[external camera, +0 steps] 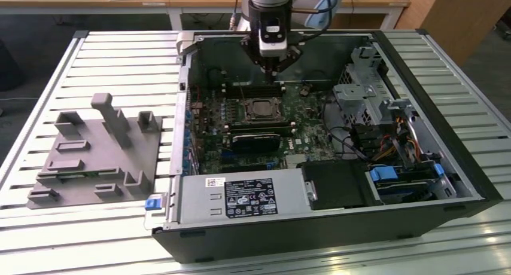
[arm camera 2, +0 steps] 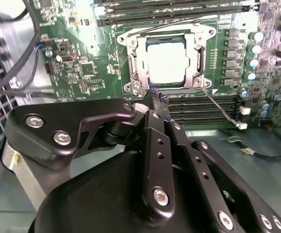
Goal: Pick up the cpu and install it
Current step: 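Install the first cpu locking lever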
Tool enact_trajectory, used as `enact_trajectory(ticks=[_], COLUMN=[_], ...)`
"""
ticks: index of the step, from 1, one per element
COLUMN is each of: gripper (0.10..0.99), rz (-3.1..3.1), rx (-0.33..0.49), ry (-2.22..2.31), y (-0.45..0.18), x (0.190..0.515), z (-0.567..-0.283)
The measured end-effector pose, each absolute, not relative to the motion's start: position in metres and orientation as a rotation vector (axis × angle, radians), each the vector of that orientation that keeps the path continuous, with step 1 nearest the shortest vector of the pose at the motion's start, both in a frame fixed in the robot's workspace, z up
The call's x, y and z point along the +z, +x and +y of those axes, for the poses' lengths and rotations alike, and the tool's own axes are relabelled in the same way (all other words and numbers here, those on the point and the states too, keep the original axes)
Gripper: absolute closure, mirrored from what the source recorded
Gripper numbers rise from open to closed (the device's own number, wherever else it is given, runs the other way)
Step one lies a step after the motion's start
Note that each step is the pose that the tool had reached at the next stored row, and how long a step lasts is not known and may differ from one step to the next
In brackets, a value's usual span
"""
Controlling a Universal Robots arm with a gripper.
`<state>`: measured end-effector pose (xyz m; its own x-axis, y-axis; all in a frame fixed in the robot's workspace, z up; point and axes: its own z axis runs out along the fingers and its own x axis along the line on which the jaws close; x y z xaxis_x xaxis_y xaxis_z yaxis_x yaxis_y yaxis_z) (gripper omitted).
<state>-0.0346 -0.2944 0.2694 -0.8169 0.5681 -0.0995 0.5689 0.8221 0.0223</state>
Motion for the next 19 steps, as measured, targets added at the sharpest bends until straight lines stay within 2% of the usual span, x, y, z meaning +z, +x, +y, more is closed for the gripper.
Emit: enact_trajectory(ticks=[19], gripper=[0.980], rz=[3.012], rx=[0.013], ry=[0.412], y=[-0.0346], x=[0.2684], z=[-0.2944])
